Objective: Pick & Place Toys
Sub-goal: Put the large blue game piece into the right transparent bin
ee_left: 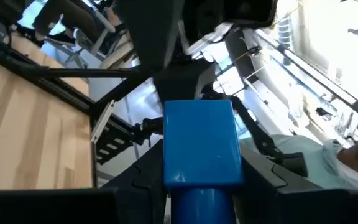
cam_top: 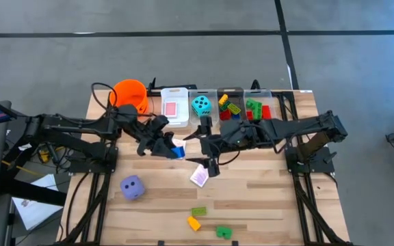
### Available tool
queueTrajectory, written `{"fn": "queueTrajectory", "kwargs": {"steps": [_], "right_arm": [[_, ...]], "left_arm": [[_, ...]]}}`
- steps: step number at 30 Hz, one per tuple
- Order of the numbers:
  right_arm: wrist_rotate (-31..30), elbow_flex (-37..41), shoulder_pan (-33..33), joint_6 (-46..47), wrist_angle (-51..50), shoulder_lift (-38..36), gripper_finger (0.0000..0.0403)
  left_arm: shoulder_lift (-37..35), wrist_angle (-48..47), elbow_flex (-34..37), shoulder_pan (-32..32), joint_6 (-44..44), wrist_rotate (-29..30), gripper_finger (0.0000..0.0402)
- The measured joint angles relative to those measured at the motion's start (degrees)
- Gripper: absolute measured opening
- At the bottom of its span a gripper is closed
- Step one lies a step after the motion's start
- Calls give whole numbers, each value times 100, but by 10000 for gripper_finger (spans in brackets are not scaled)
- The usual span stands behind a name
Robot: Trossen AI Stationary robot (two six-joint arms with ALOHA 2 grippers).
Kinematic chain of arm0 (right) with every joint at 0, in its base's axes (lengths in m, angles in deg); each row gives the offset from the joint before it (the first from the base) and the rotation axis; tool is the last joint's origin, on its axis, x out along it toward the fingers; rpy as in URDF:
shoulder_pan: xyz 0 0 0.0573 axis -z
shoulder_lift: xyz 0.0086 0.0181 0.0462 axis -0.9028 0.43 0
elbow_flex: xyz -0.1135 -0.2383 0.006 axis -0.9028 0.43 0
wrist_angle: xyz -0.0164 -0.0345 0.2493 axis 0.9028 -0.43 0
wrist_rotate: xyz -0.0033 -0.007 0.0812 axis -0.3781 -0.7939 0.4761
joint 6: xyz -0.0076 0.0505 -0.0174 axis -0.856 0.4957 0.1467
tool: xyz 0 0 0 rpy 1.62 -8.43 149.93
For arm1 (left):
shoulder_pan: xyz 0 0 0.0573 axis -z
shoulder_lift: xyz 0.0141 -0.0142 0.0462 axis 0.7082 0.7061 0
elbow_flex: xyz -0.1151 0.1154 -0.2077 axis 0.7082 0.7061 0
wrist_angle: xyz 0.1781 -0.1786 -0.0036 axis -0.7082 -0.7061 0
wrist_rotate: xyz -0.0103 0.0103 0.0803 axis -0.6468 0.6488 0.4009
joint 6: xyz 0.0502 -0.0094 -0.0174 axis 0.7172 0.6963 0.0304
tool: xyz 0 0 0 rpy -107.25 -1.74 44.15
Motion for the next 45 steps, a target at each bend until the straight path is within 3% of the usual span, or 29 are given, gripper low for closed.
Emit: {"fn": "queueTrajectory", "kwargs": {"steps": [20, 25, 36, 45], "right_arm": [[118, -15, 50, -15, 357, 21, 292], [508, -17, 92, -2, 599, 102, 292], [504, -38, 177, 10, 607, 346, 292], [-107, 4, 144, -271, 526, 317, 292]], "left_arm": [[41, 7, 11, -6, 38, 814, 126], [212, 87, 20, -4, -94, 1183, 125], [335, 233, 44, -7, -378, 931, 127], [210, 119, -11, 13, -366, 688, 127]]}}
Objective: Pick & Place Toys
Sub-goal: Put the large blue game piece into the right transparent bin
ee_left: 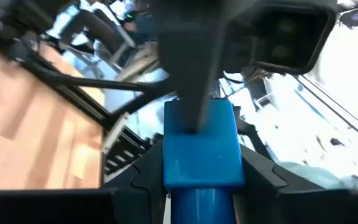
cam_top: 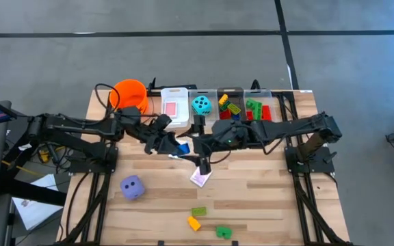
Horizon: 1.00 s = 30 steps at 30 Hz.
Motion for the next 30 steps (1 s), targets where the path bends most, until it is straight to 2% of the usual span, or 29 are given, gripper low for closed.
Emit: {"fn": "queueTrajectory", "kwargs": {"steps": [7, 18, 22, 28, 30], "right_arm": [[-73, -6, -4, -13, -203, -27, 292], [-9, -9, -31, -10, -152, -27, 285], [-3, -10, -31, 16, -147, -27, 242], [18, -13, -44, 366, -205, -27, 118], [15, -13, -52, 453, -206, -29, 119]], "left_arm": [[5, 51, 20, -11, -4, -151, 126], [9, 48, 20, -18, -4, -44, 128], [11, 47, 20, -18, -4, -38, 129], [16, 7, 29, -18, -130, -32, 140], [16, 21, 31, -13, -78, 21, 151]]}}
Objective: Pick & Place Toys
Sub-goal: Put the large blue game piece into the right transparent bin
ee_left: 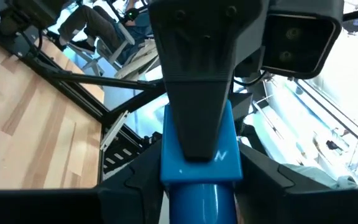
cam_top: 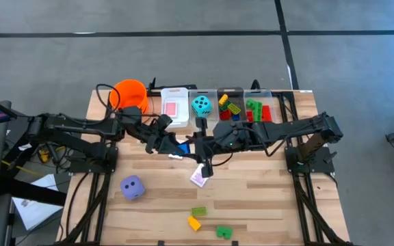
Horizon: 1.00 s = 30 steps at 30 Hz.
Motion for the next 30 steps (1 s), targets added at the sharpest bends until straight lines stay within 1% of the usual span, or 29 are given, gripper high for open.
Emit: {"fn": "queueTrajectory", "kwargs": {"steps": [3, 5, 7, 9, 11, 14, 16, 17, 18, 20, 22, 24, 26, 28, 30], "right_arm": [[-59, 0, -25, 248, 17, -2, 118], [-170, 0, -23, 452, -35, -42, 118], [-201, -3, -10, 598, -189, -126, 118], [-214, -15, 24, 813, -380, -210, 118], [-226, -10, 29, 1051, -674, -297, 118], [-497, 3, 63, 1351, -1314, -514, 118], [-870, -26, 78, 1604, -1550, -622, 118], [-1124, -18, 83, 1761, -1867, -728, 117], [-1435, -2, 90, 1926, -2269, -806, 117], [-2078, -17, 130, 2350, -2682, -920, 117], [-2769, 0, 202, 2982, -3595, -1073, 117], [-3354, -17, 317, 3842, -4444, -1198, 117], [-3659, -4, 508, 4665, -5413, -1304, 117], [-3843, -6, 715, 5294, -6131, -1404, 117], [-3948, -2, 941, 5701, -6582, -1518, 117]], "left_arm": [[0, 24, -1, -39, 156, 30, 171], [0, 9, -2, -148, 169, -150, 183], [0, 11, -2, -337, 162, -531, 194], [-29, -11, -4, -580, 142, -1088, 204], [-45, -61, 0, -806, 110, -1521, 212], [-167, -158, 3, -1137, 95, -1950, 221], [-211, -148, -12, -1315, 94, -2008, 224], [-253, -211, 8, -1408, 93, -2035, 225], [-264, -197, 8, -1481, 111, -2042, 225], [-292, -201, -7, -1574, 134, -2022, 224], [-310, -172, 0, -1684, 137, -2009, 221], [-311, -169, 0, -1744, 137, -1977, 219], [-310, -156, 0, -1783, 137, -1932, 218], [-310, -137, 0, -1801, 136, -1922, 219], [-310, -102, 0, -1801, 137, -1918, 221]]}}
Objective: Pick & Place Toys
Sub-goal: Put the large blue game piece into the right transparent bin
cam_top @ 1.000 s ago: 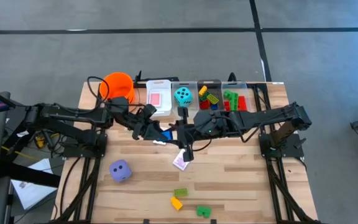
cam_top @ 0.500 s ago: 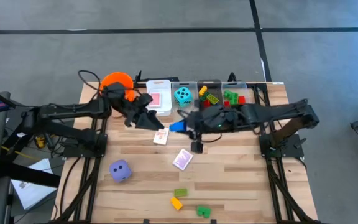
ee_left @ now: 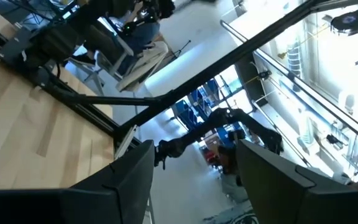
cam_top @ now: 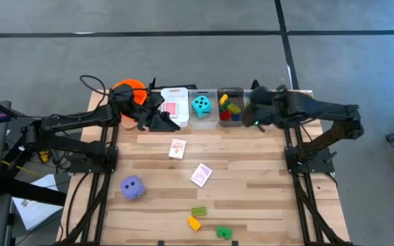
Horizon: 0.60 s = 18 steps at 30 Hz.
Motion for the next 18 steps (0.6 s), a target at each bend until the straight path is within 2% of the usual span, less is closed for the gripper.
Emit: {"fn": "queueTrajectory", "kwargs": {"steps": [7, 12, 14, 18], "right_arm": [[-63, 22, 907, 426, -226, -397, 117], [64, 903, 1826, 395, -45, -687, 117], [371, 1543, 2269, 123, 471, -871, 117], [1619, 2912, 3069, -882, 2309, -1290, 117]], "left_arm": [[0, 8, 0, 2, -1, 3, 222], [0, 12, 0, 2, -1, 3, 222], [0, 10, 0, 2, -1, 5, 223], [0, 10, 0, 2, -2, 5, 222]]}}
